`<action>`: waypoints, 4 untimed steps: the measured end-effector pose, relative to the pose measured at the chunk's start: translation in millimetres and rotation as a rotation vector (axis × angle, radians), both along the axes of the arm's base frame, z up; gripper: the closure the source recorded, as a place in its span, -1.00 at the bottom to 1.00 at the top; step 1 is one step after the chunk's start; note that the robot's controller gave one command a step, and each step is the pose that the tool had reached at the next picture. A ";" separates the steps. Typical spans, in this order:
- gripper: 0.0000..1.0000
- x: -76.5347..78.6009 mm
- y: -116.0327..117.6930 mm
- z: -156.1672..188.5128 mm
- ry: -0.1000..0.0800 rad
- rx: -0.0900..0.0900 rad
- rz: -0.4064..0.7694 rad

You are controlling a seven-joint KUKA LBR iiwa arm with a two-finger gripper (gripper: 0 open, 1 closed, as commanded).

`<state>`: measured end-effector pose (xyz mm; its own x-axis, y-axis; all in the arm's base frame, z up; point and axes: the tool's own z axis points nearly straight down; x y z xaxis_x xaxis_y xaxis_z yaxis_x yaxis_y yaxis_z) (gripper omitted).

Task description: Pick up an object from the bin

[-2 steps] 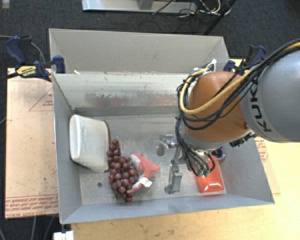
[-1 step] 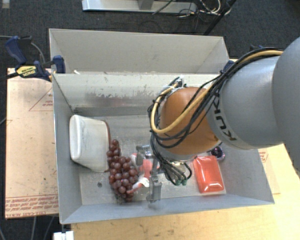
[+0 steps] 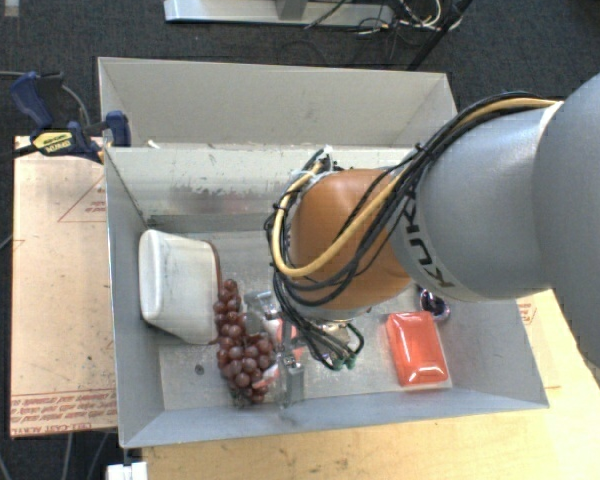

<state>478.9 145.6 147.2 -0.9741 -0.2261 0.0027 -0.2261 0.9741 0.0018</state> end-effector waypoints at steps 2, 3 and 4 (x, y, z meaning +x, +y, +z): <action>-1.00 6.7 -1.2 -69.4 -0.027 0.007 0.600; 1.00 11.2 -2.4 -83.9 -0.042 0.010 0.484; 1.00 10.9 -2.9 -82.7 -0.041 0.010 0.467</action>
Offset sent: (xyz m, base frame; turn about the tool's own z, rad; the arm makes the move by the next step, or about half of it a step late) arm 0.0004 -0.0066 -0.0772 -0.6035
